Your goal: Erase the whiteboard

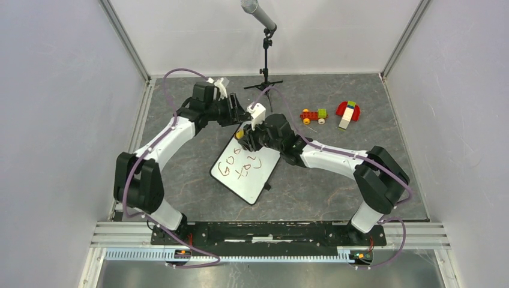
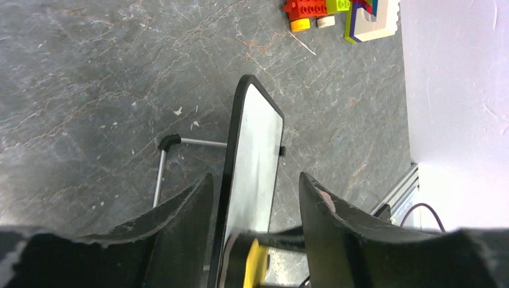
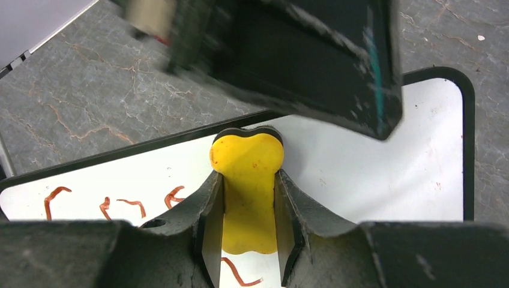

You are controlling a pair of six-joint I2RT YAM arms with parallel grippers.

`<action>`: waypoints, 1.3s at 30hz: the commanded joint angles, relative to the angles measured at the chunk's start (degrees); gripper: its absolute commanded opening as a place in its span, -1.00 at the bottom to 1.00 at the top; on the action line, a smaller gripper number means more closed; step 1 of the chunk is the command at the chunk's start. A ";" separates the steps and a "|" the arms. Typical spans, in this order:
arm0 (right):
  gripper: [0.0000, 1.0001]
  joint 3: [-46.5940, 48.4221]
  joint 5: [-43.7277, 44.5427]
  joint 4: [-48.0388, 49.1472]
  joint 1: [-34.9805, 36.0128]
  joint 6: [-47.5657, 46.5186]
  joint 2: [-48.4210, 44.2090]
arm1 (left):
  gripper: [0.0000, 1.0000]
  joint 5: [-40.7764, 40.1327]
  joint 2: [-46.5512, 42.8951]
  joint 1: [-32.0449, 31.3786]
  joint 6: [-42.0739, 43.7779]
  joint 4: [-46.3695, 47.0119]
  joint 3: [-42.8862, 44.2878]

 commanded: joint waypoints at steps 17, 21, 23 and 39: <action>-0.46 -6.75 -4.54 0.06 -0.04 3.85 -5.78 | 0.41 2.20 -37.45 7.45 7.10 -16.75 -22.20; -0.45 -5.86 -4.32 -0.68 -0.09 3.95 -5.54 | 0.23 4.02 -37.53 7.45 7.08 -16.42 -24.38; -0.45 -5.34 -3.66 -1.59 -0.08 4.18 -5.59 | 0.22 3.41 -38.72 7.44 6.11 -17.64 -25.03; -0.44 -8.71 -3.54 1.31 0.18 5.74 -8.28 | 0.33 -1.61 -58.69 7.36 -7.33 -26.74 -31.66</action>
